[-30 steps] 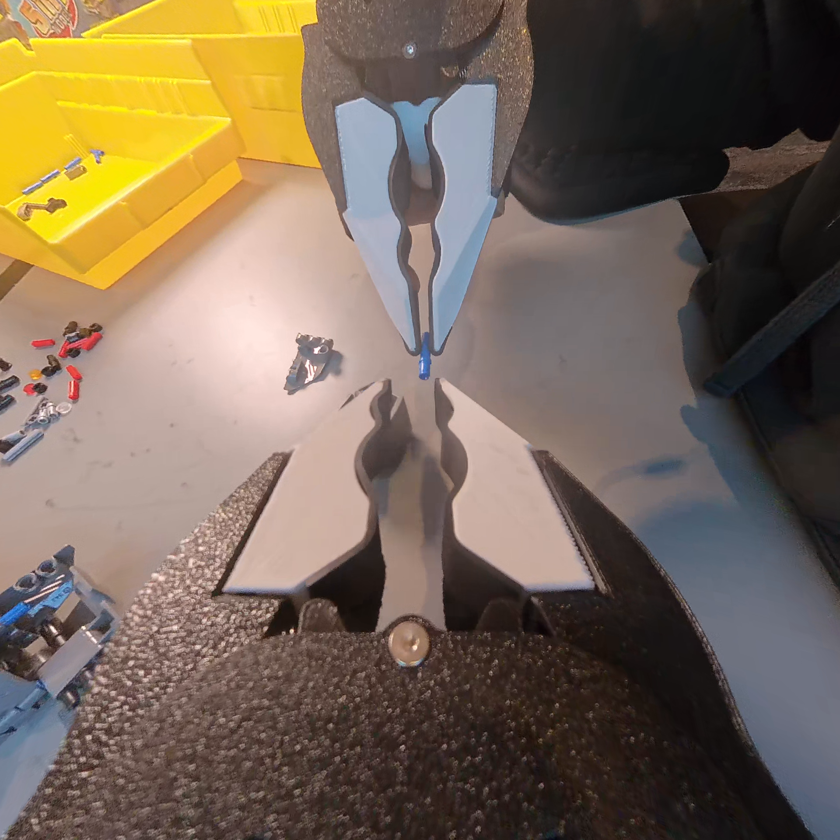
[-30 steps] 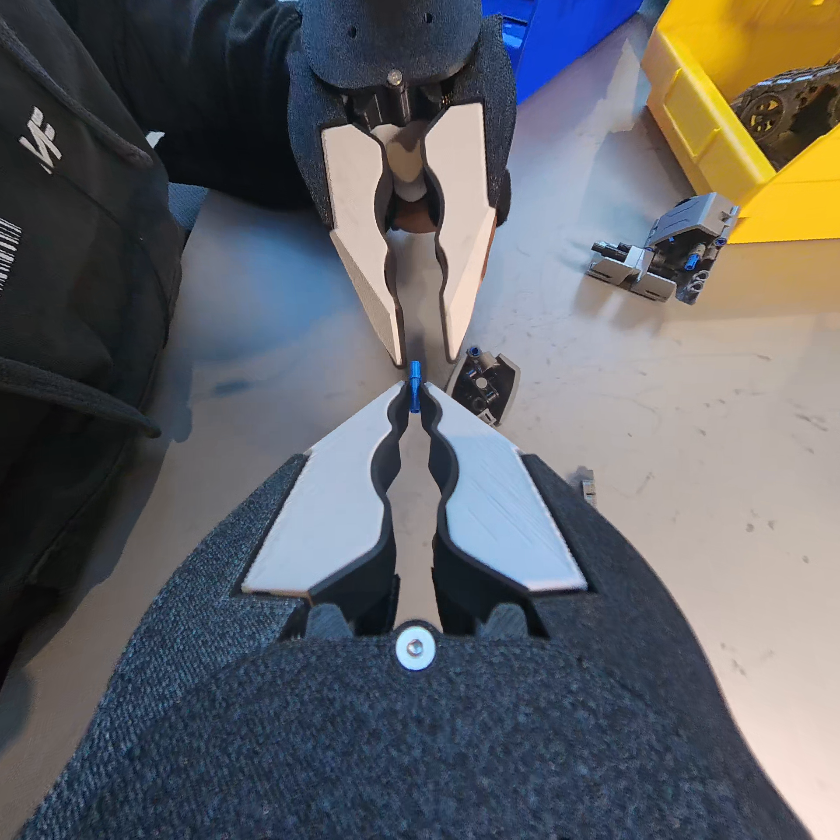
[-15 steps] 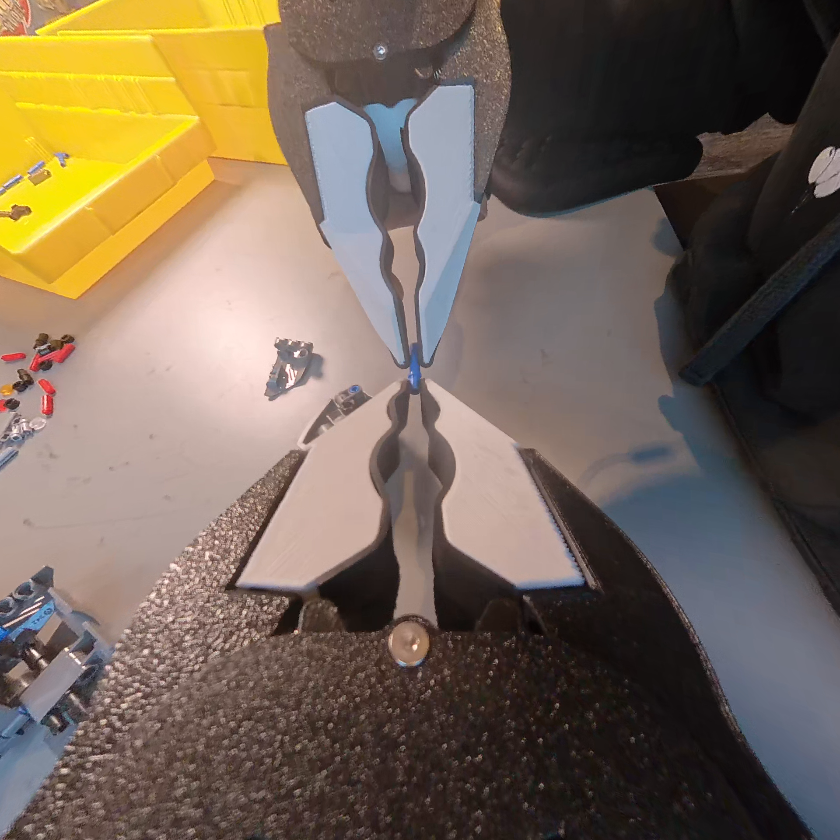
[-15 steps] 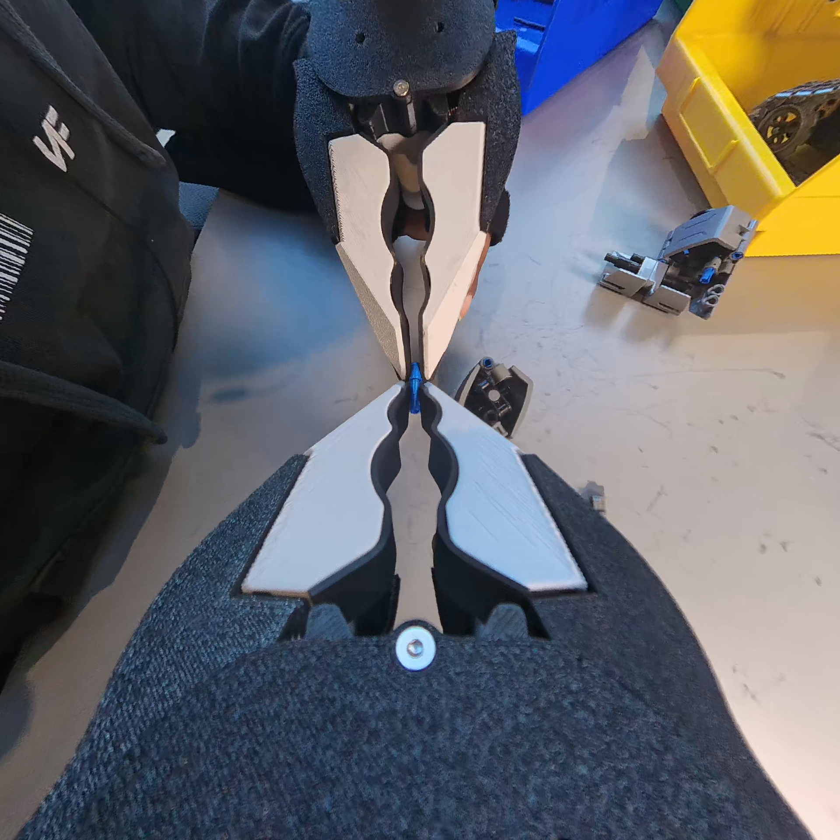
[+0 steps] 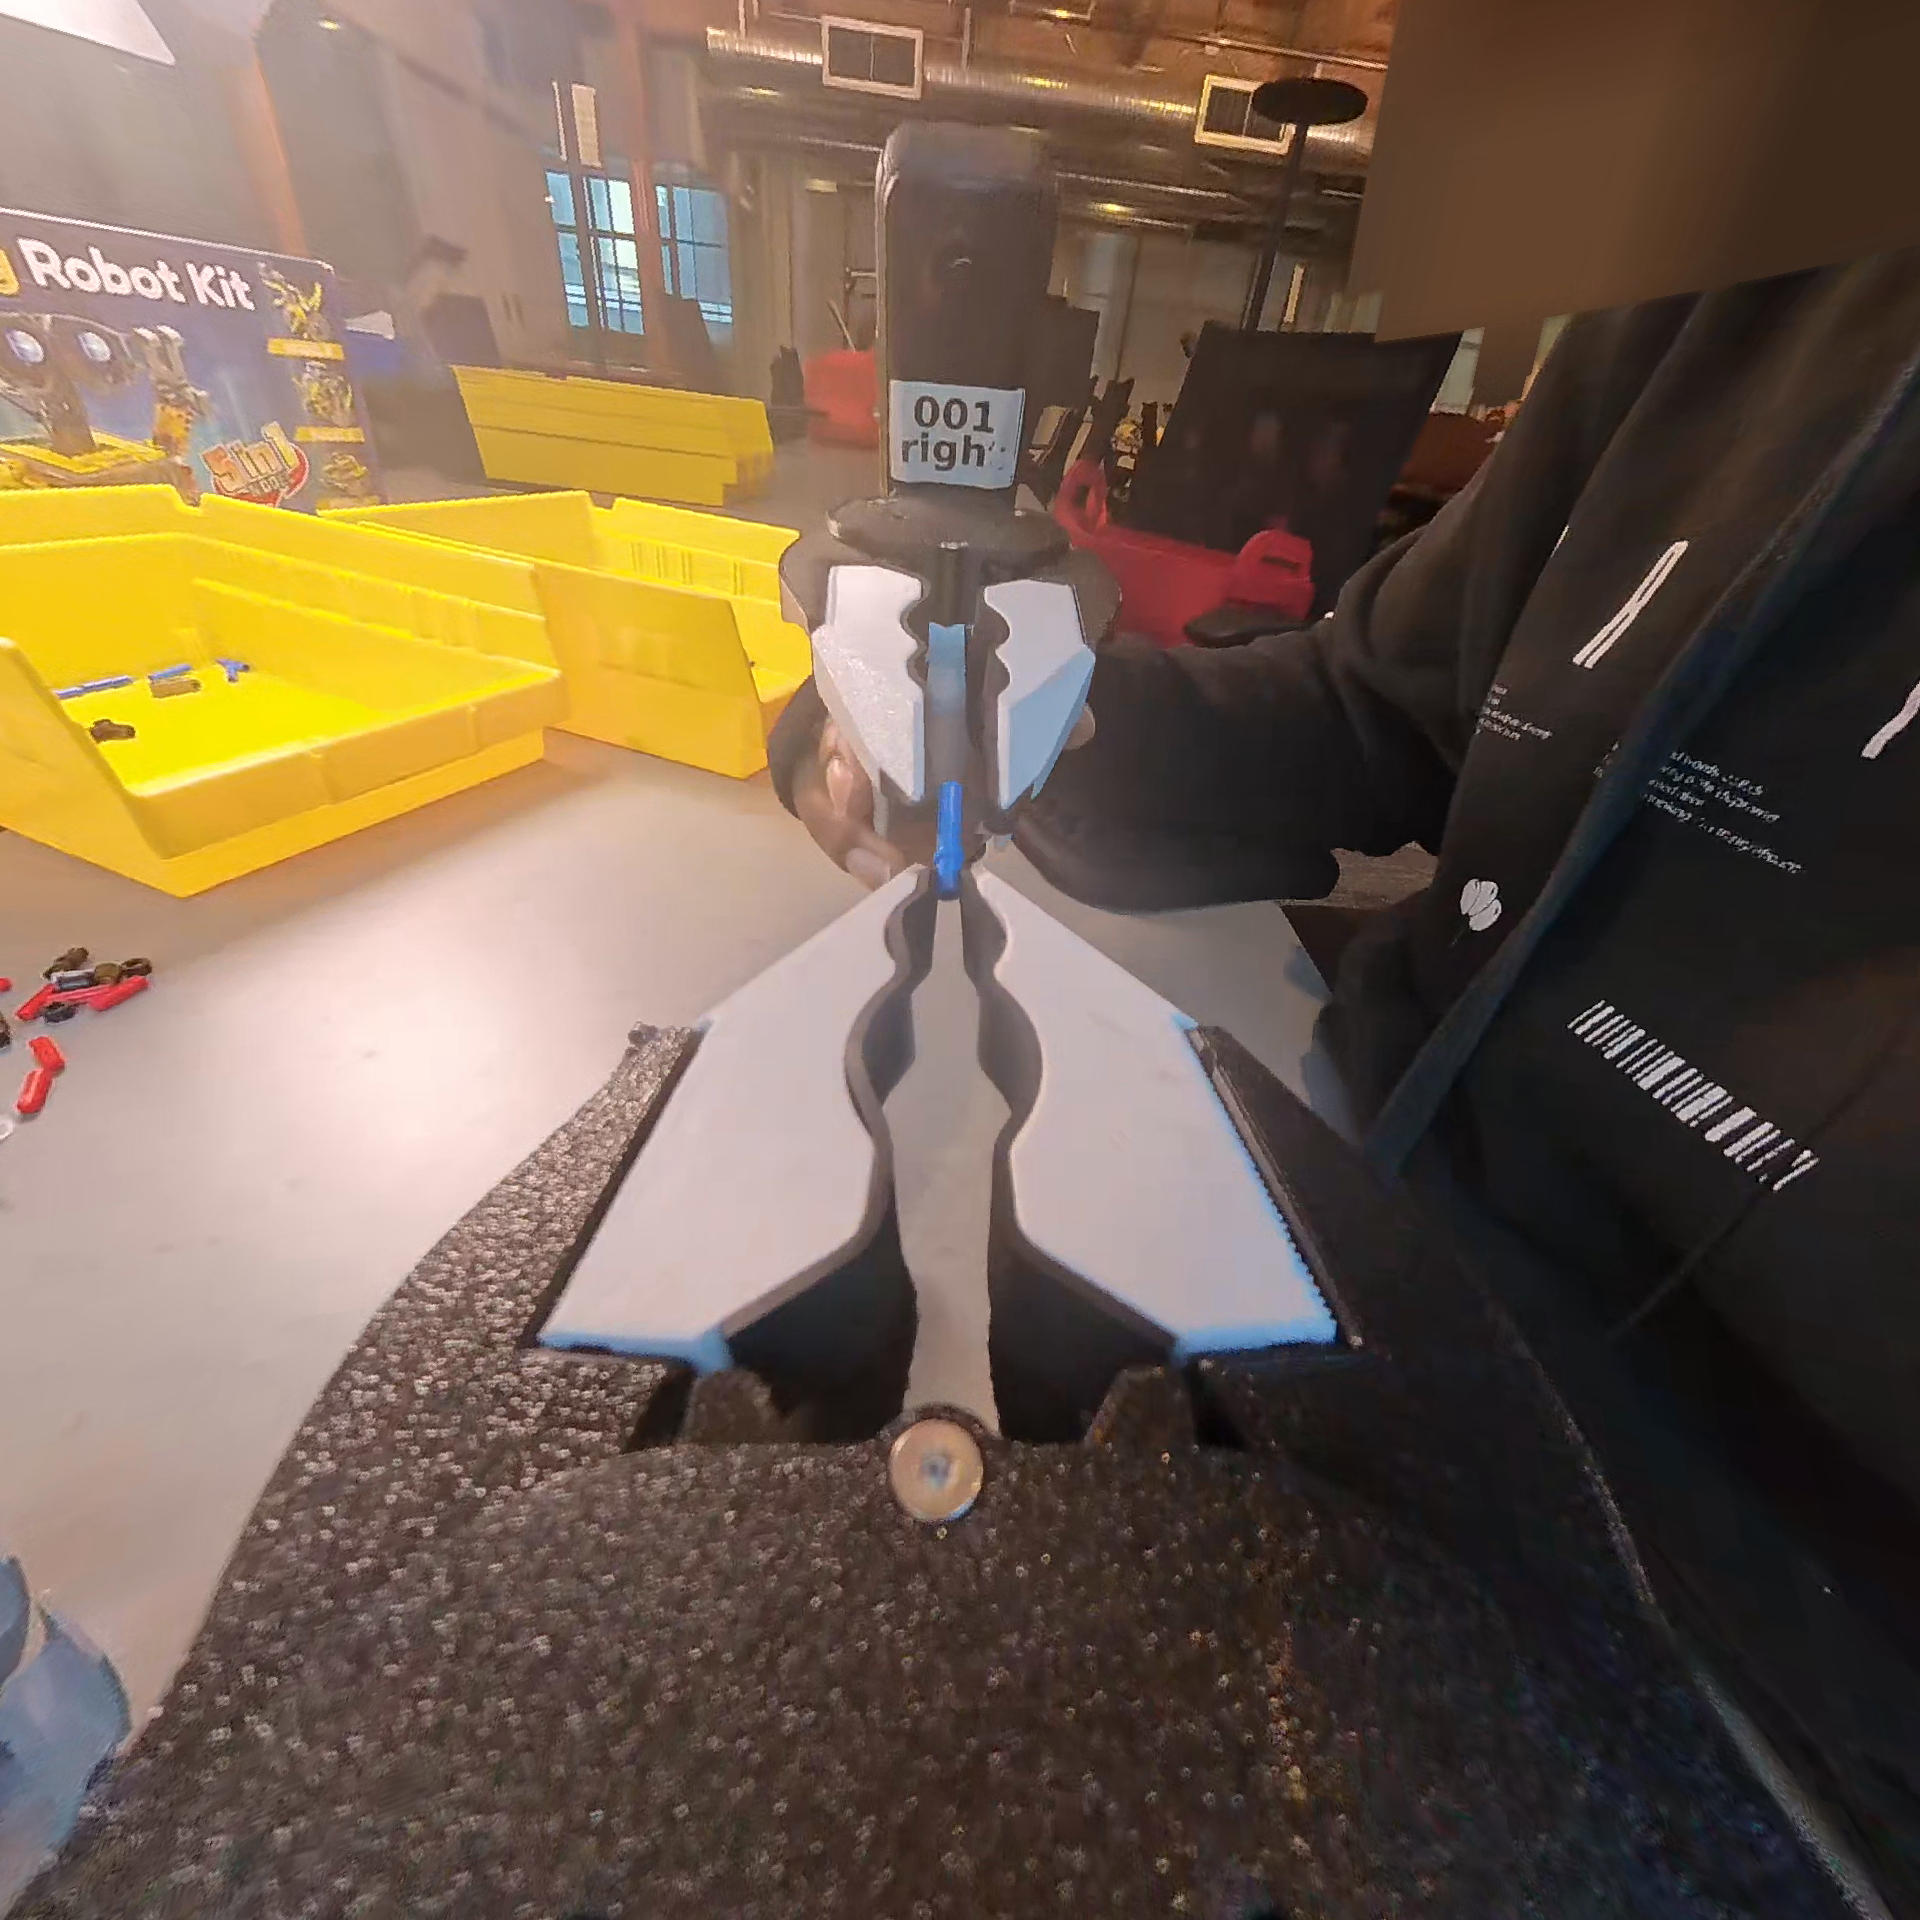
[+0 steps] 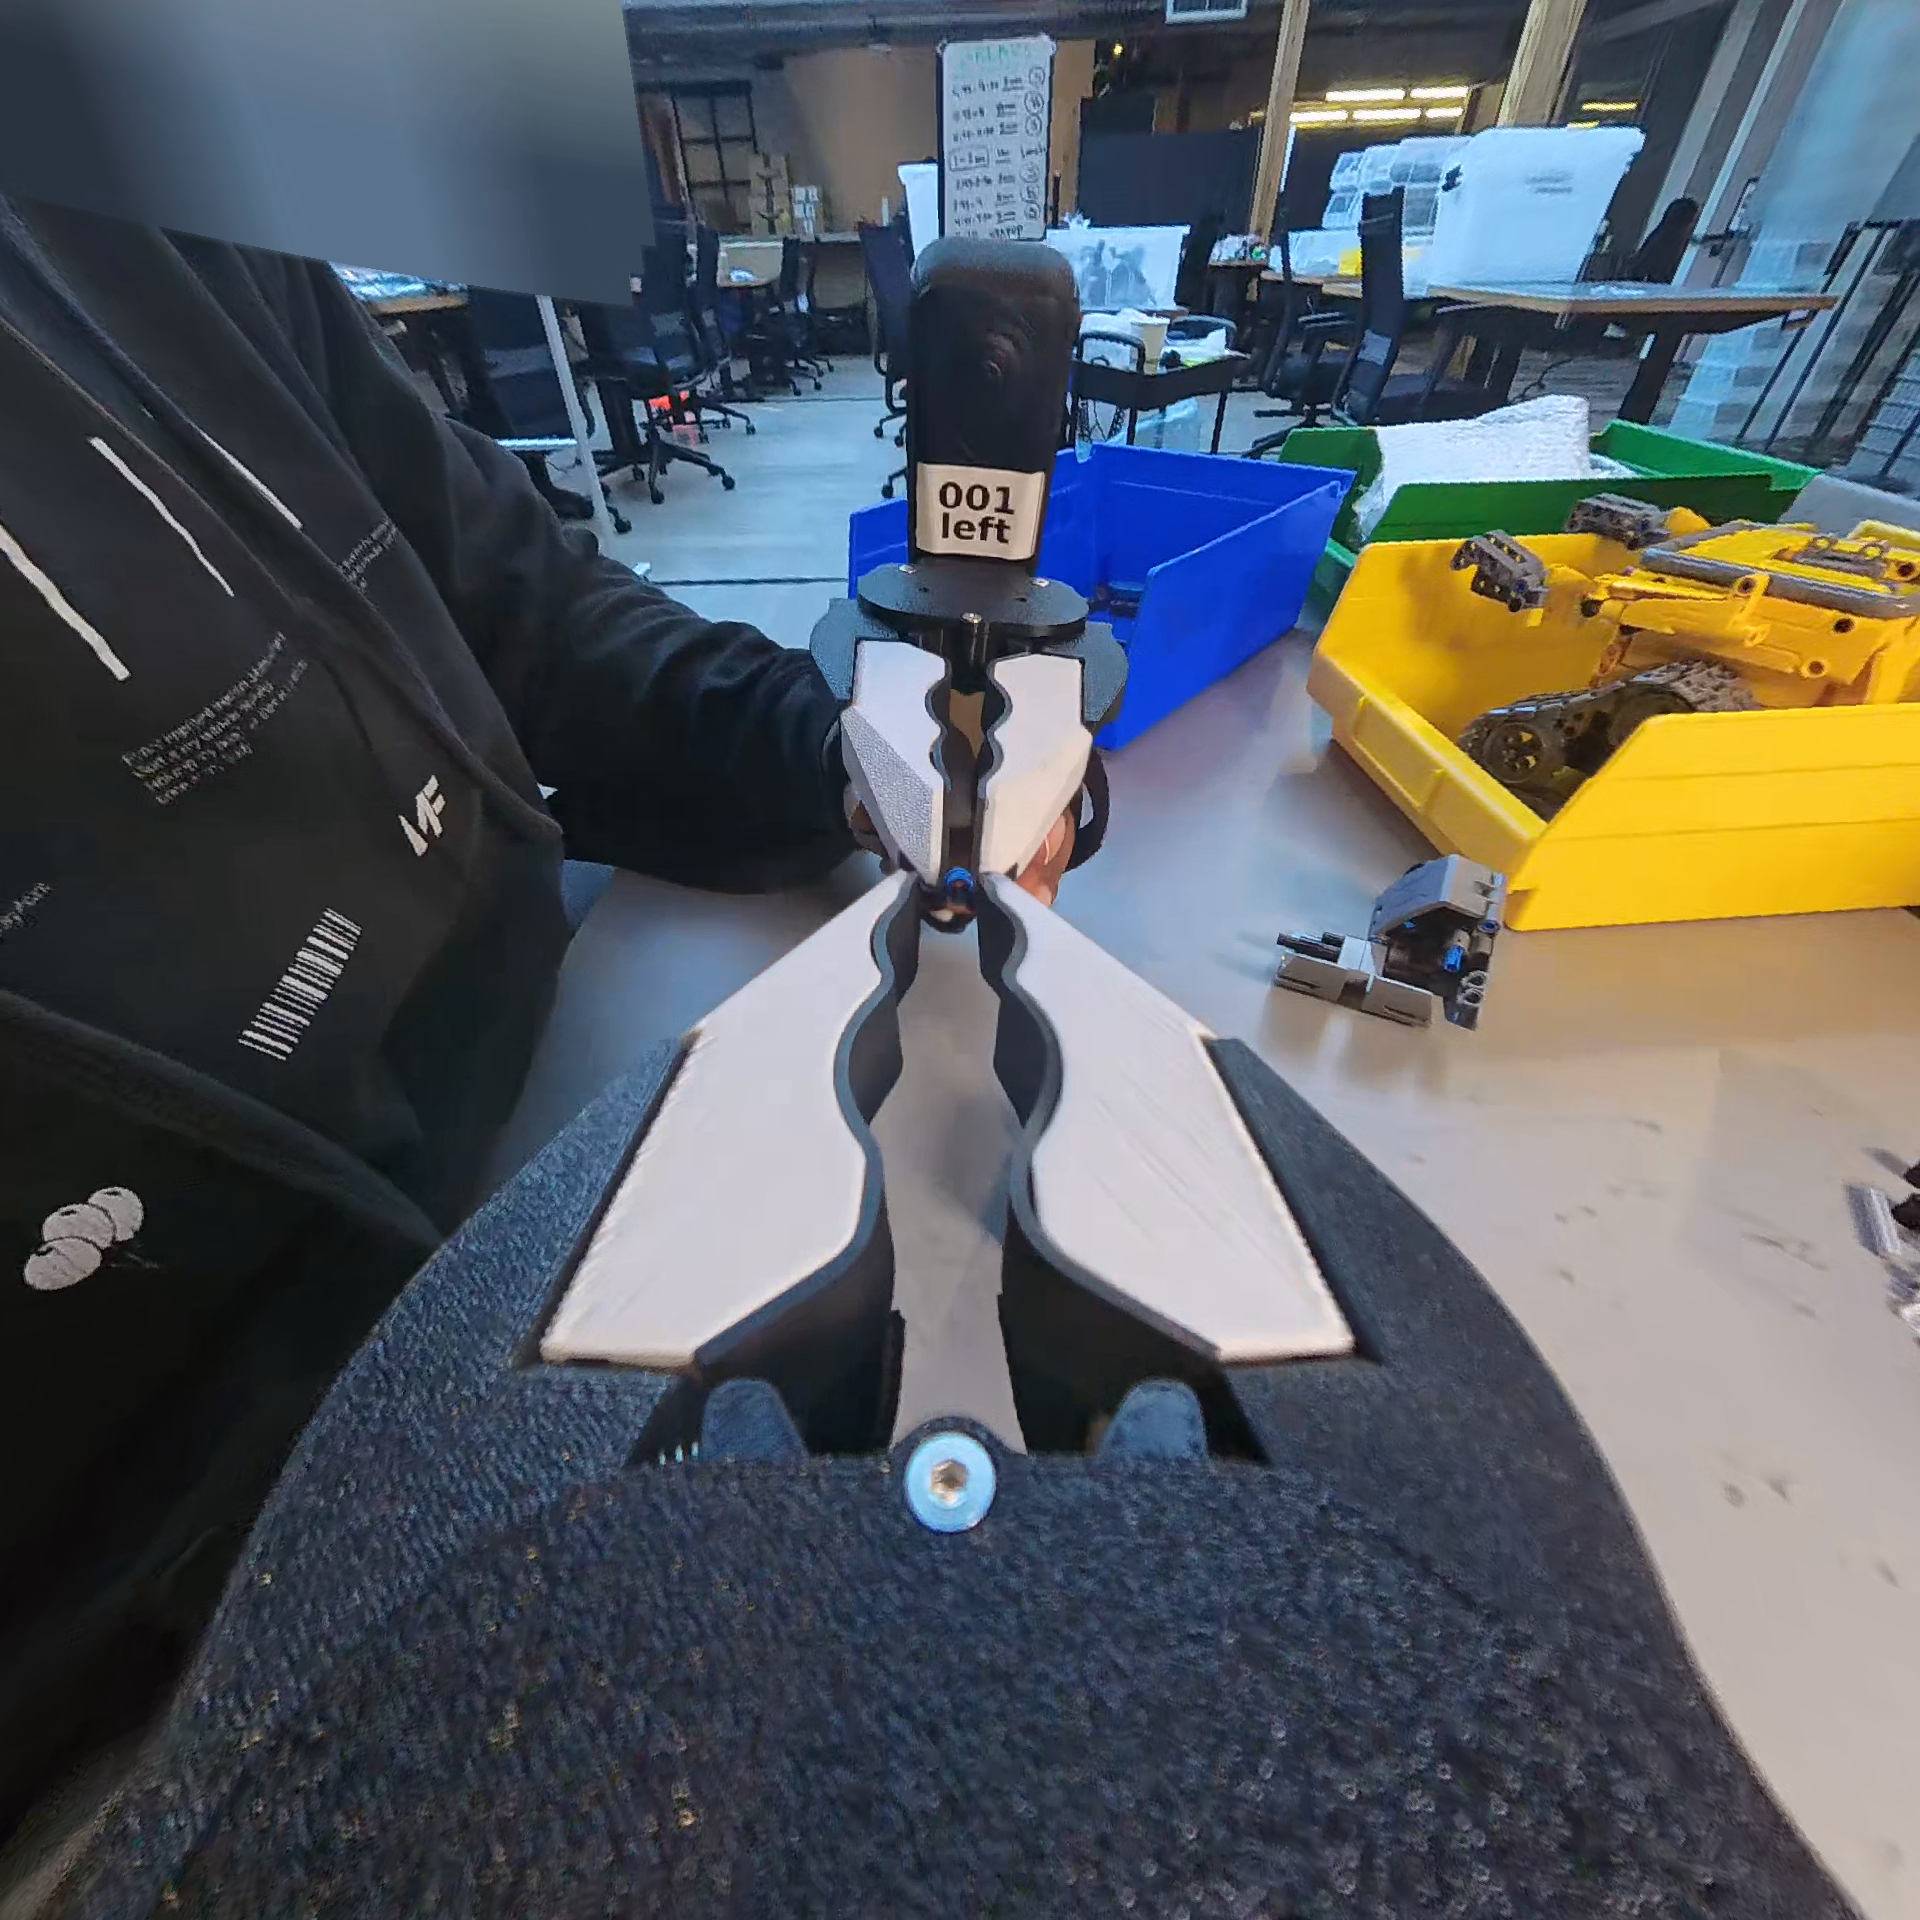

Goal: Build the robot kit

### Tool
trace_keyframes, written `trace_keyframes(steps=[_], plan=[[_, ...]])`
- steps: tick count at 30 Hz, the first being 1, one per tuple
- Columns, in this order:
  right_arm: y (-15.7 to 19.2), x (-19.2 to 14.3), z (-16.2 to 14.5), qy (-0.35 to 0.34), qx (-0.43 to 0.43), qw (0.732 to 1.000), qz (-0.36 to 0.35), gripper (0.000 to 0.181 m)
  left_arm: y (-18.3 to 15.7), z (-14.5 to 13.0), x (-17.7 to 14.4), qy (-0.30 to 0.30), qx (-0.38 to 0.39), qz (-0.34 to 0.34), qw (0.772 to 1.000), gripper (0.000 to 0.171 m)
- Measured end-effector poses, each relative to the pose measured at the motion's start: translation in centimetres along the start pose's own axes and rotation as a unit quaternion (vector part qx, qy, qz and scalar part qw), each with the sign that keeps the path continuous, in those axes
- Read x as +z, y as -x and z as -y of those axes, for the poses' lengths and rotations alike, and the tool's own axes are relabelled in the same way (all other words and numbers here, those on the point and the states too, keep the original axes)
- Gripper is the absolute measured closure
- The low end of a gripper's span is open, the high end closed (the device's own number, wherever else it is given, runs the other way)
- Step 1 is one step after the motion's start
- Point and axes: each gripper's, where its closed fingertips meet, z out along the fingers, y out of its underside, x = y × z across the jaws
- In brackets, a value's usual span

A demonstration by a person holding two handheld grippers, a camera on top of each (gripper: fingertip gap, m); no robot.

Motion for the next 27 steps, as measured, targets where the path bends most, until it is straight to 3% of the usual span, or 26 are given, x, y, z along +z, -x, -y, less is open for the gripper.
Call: trace_keyframes(steps=[7,10,14,19,22,27], plan=[[-0.1,0.2,-0.8,0.021,-0.014,1.000,-0.005,0.178,-0.1,-0.9,0.3,0.023,0.001,-0.002,1.000,0.168],[-0.9,0.1,-2.2,0.063,-0.011,0.998,-0.020,0.178,1.2,-2.5,0.3,0.073,0.010,0.033,0.997,0.165],[-3.3,-1.3,-4.6,0.152,-0.018,0.987,-0.056,0.179,3.7,-5.6,-0.7,0.166,0.018,0.081,0.983,0.130],[-4.1,-0.6,-6.6,0.242,-0.015,0.970,-0.024,0.178,5.0,-8.2,0.1,0.247,0.002,0.062,0.967,0.112],[-4.1,-0.1,-8.0,0.290,-0.020,0.957,-0.005,0.179,5.2,-9.4,0.6,0.280,0.006,0.051,0.959,0.111],[-3.9,0.1,-9.2,0.321,-0.012,0.947,0.013,0.179,5.1,-10.3,0.9,0.304,0.025,0.053,0.951,0.129]])
